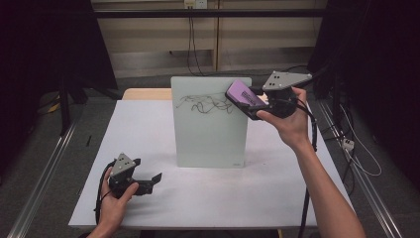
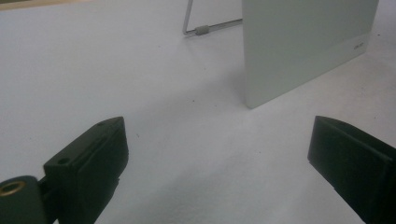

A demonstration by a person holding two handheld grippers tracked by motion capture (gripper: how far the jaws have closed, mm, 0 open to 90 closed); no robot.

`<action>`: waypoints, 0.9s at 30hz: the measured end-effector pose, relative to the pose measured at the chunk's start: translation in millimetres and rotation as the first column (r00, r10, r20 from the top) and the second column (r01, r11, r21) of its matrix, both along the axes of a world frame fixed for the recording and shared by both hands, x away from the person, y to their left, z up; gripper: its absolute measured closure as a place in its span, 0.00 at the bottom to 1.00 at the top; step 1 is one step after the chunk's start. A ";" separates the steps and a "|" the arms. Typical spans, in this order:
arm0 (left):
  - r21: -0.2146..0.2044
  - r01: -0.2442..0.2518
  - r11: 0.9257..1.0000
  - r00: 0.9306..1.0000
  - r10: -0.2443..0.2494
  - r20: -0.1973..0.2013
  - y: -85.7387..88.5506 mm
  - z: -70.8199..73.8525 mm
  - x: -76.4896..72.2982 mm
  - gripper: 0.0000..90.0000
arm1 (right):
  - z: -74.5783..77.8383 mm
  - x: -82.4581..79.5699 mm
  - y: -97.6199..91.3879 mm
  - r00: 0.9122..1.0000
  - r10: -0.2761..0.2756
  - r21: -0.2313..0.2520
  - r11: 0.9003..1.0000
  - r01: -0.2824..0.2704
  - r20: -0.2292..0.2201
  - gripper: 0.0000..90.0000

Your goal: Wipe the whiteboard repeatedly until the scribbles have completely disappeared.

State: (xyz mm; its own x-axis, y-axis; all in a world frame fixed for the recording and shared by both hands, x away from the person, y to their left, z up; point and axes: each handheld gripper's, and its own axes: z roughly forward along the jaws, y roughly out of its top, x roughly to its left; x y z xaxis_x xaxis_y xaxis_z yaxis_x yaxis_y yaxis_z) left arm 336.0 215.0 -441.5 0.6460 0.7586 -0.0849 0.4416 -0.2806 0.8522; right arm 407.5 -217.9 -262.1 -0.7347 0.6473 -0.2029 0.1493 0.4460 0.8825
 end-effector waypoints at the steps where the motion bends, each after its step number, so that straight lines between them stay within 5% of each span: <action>1: 0.000 0.002 1.000 1.000 -0.002 0.000 0.1 -0.1 0.2 0.06 | 0.2 0.8 1.1 1.000 0.001 -0.001 1.000 -0.001 -0.002 0.46; 11: 0.000 0.000 1.000 1.000 0.000 0.002 1.5 0.8 -0.7 0.06 | -0.8 4.1 7.1 1.000 0.007 -0.048 0.999 -0.006 0.019 0.46; 27: 0.000 -0.001 1.000 1.000 0.001 0.006 1.6 1.2 -0.9 0.06 | -9.1 2.9 11.4 1.000 0.012 -0.073 0.997 -0.013 -0.011 0.46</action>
